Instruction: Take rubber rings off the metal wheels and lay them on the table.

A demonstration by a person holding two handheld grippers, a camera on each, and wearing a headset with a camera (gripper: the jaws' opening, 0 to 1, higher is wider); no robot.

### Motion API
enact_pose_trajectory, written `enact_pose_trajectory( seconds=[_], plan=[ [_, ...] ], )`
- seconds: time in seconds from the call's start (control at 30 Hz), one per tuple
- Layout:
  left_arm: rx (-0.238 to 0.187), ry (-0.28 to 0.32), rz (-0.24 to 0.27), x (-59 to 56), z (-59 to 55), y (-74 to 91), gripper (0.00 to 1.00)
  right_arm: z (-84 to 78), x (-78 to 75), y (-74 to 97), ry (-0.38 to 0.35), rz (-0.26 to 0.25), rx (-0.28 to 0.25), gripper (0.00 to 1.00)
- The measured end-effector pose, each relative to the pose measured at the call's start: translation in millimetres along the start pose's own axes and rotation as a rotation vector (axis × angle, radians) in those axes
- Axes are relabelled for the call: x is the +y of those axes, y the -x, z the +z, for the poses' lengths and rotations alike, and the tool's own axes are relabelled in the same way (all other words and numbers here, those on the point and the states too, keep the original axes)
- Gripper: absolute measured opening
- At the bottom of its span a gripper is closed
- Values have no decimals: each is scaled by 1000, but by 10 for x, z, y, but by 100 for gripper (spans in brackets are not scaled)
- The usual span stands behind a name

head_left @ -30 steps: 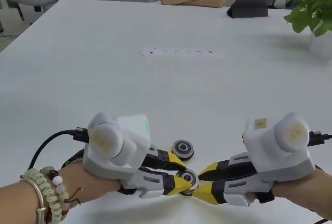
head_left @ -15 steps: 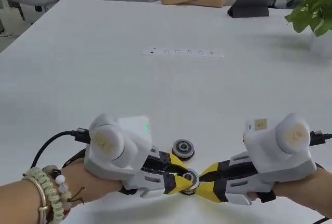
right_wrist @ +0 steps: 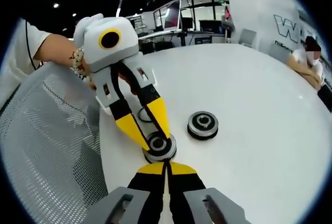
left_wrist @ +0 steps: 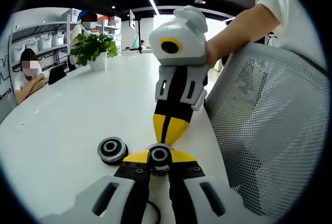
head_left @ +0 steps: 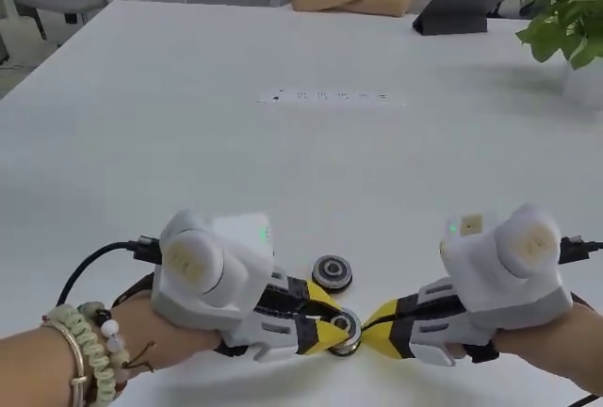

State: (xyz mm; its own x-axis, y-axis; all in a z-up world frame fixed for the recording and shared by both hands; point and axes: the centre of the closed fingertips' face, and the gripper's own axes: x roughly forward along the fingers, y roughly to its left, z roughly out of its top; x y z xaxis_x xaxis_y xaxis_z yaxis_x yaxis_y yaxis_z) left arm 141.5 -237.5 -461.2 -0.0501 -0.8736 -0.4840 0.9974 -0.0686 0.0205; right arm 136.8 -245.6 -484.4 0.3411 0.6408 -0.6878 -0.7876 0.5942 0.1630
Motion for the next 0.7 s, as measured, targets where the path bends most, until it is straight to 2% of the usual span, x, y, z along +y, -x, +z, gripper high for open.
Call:
enact_pose_trajectory(
  seconds=[0.17,0.43,0.47,0.7],
  plan=[
    [5,-6,2,-1,0,-3,7,-6,-3,20,-80,10,2,0],
    [1,-4,2,-2,-2,-1,7,29,-25,68,-217,36,-41,0],
    [1,-4,2,-2,-2,-1,7,36,-20,77,-255,43,-49,0],
    [-8,-5,-1,-11,-3,-2,7,35,-21,71,-306,59,-57,0]
  ],
)
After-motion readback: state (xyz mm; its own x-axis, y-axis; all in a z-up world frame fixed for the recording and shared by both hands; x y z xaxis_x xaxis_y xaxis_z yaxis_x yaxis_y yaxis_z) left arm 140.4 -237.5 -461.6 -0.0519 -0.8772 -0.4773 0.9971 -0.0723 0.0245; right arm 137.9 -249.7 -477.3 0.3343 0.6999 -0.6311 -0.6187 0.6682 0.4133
